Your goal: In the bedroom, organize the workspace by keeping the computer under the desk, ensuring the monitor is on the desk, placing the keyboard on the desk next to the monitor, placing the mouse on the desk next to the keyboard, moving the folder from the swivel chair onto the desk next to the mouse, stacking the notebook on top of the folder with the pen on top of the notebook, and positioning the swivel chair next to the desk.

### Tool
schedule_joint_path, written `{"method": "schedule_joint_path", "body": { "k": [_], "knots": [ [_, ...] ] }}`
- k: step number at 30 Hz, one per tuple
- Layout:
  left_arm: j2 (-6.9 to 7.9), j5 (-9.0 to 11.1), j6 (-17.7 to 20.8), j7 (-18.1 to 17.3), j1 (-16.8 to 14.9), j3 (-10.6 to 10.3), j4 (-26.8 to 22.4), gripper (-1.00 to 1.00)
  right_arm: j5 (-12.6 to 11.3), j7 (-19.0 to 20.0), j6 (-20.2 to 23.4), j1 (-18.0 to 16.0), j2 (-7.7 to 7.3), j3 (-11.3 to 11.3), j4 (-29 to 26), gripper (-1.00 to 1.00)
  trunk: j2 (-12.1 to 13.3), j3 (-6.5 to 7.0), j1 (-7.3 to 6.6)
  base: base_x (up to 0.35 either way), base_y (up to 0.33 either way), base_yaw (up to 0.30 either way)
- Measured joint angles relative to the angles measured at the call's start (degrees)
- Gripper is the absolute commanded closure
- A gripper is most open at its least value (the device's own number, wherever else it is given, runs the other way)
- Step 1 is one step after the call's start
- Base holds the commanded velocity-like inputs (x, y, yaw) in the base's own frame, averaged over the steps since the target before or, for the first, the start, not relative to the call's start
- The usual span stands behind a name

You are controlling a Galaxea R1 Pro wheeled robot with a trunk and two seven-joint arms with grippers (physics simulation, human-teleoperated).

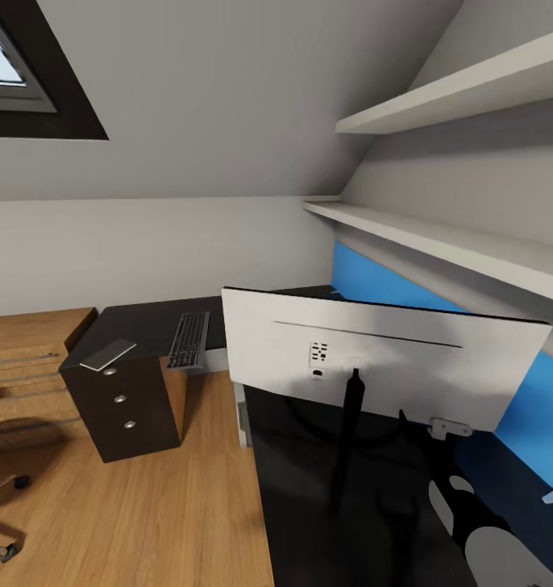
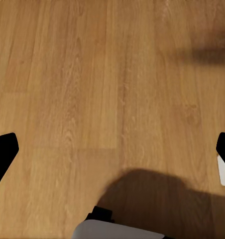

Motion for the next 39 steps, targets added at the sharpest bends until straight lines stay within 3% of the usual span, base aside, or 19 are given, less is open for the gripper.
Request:
{"method": "schedule_joint_path", "body": {
  "k": [39],
  "knots": [
    [0.00,0.03,0.05,0.07,0.00,0.00,0.00,-1.00,0.03,0.05,0.00,0.00,0.00,0.11,0.01,-1.00,0.00,0.00,0.01,0.013,-0.010,0.000]
  ]
}}
